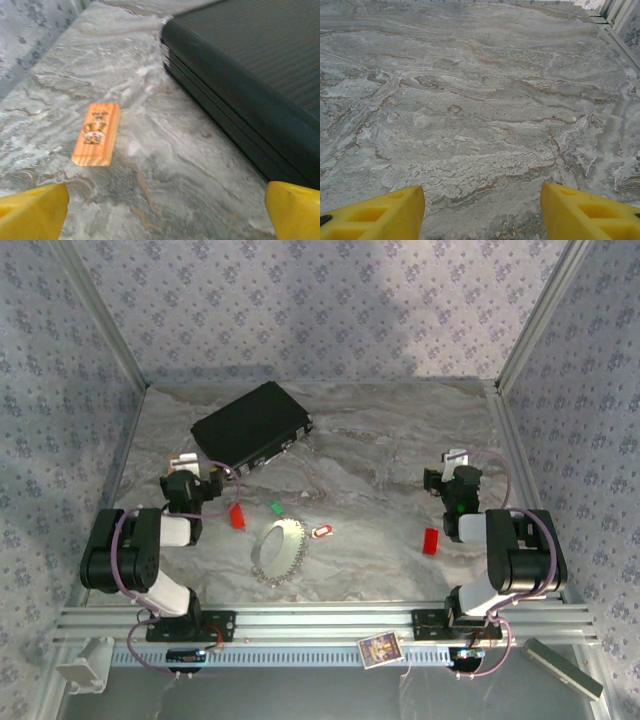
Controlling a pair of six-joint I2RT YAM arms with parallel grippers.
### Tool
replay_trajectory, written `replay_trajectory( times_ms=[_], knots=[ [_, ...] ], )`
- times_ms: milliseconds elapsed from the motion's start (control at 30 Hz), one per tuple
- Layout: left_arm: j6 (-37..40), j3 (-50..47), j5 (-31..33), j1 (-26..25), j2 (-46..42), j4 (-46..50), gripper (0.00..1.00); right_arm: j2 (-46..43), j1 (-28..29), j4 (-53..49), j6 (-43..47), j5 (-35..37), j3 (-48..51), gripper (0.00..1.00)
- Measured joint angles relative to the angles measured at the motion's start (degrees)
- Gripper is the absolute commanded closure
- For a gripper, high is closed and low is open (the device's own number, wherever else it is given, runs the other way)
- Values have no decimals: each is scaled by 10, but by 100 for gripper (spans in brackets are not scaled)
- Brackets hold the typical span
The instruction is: Put the keys on the keyring
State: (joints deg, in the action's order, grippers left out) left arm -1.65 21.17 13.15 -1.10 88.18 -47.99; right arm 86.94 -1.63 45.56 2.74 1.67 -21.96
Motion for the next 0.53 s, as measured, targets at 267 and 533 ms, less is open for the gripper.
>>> replay_trajectory(
  times_ms=[267,533],
  knots=[
    [-6,3,6,-2,0,0,0,0,0,-1,0,0,0,36],
    [-5,8,-12,0,0,4,0,0,0,-2,-5,0,0,1]
  ],
)
